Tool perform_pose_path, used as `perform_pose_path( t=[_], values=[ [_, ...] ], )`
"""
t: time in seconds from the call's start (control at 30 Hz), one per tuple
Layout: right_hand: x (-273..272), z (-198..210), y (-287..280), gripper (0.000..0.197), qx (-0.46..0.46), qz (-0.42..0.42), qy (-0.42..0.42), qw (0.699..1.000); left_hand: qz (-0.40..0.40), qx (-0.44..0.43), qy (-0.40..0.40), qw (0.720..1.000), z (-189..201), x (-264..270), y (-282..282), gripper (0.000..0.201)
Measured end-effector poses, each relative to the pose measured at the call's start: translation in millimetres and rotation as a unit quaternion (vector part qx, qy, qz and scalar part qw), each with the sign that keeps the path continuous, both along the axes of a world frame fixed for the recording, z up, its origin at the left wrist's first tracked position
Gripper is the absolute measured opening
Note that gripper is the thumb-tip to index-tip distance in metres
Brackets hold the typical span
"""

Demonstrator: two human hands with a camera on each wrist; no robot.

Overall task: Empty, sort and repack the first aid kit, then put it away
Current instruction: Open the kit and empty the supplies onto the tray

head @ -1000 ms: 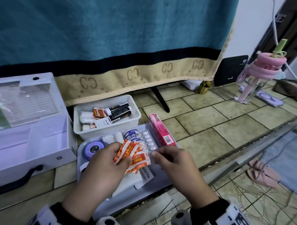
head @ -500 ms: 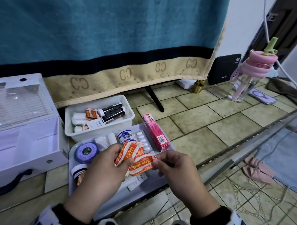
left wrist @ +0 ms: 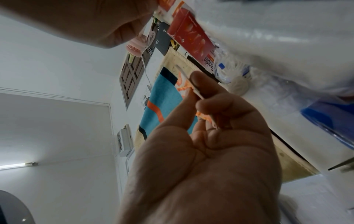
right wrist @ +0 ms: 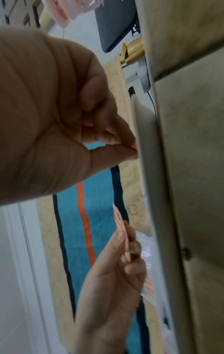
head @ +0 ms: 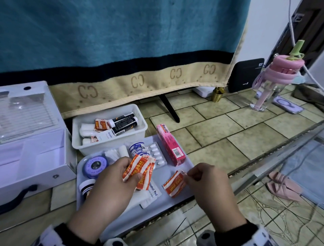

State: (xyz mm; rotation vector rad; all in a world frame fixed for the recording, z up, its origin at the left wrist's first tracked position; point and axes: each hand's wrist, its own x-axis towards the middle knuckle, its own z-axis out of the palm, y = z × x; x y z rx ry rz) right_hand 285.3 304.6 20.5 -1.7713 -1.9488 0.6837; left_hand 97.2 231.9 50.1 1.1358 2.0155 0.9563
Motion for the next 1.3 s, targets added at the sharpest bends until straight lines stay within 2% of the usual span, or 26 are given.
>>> perform_pose_path(
  t=[0.07,0.1,0.17,0.2,0.27,0.3,0.37,0.47,0.57,0.67,0.73,0.8,0.83,0.9,0.97,1.03,1.2,1.3],
  values=[
    [-3.0,-1.4,-5.2,0.015,0.028,0.011,-0.046,0.998,-0.006,0.000,0.002,1.000,0.2,0.0,-0.2,0.009],
    [-3.9,-0.2,-7.0,0.014,0.051,0.019,-0.041,0.998,-0.011,0.003,0.001,1.000,-0.8,-0.3,0.0,0.008],
    [-6.2,5.3,-8.0,0.011,0.059,0.047,0.044,0.996,-0.025,0.000,-0.004,1.000,-2.6,1.0,0.1,0.008],
    [-8.3,9.7,-8.5,0.011,0.030,0.067,0.111,0.991,-0.035,0.000,-0.011,0.999,-3.8,2.7,0.1,0.011],
    [-13.6,19.4,-11.8,0.012,-0.065,0.121,0.235,0.962,-0.059,0.001,-0.024,0.998,-5.1,9.5,-0.5,0.017],
    [-15.9,22.8,-14.4,0.014,-0.098,0.143,0.265,0.949,-0.070,0.001,-0.024,0.997,-5.6,13.0,-0.4,0.018],
    [-17.5,22.1,-15.9,0.017,-0.091,0.146,0.255,0.951,-0.080,0.005,-0.013,0.997,-7.3,16.8,0.1,0.013],
    [-10.7,11.9,-9.2,0.019,-0.012,0.046,0.191,0.980,-0.061,0.027,-0.016,0.998,-9.1,15.9,1.9,0.019],
    [-2.1,5.4,-2.9,0.015,0.005,-0.027,0.163,0.986,-0.025,0.050,-0.022,0.998,-7.1,15.2,4.3,0.023],
    [-1.5,-1.3,-2.8,0.020,-0.009,-0.040,0.140,0.989,-0.018,0.069,-0.011,0.997,-5.7,16.4,6.8,0.020],
    [-1.9,-4.6,-4.2,0.022,0.031,-0.036,0.095,0.994,-0.018,0.061,-0.005,0.998,-7.4,17.5,6.9,0.017],
    [-0.3,-2.0,-4.6,0.017,0.081,-0.015,0.104,0.991,-0.015,0.054,0.009,0.998,-9.2,18.0,6.8,0.012],
    [0.0,1.2,-4.6,0.013,0.075,0.006,0.148,0.986,-0.015,0.053,0.010,0.998,-9.5,18.6,7.1,0.012],
    [-2.7,10.7,-7.8,0.005,-0.011,0.066,0.263,0.962,-0.025,0.049,0.001,0.998,-8.7,23.0,8.0,0.017],
    [-6.2,15.3,-11.2,0.005,-0.071,0.113,0.307,0.942,-0.047,0.035,0.015,0.998,-7.6,29.5,9.2,0.023],
    [-8.4,12.6,-11.4,0.006,-0.075,0.108,0.299,0.945,-0.063,0.031,0.024,0.997,-7.9,33.5,11.0,0.024],
    [0.9,-3.8,2.7,0.012,-0.051,-0.036,0.253,0.965,-0.029,0.043,0.001,0.999,-5.0,16.0,9.6,0.022],
    [2.0,-11.5,3.3,0.019,-0.030,-0.057,0.164,0.984,-0.013,0.037,0.000,0.999,-3.2,-1.8,0.4,0.018]
  ],
)
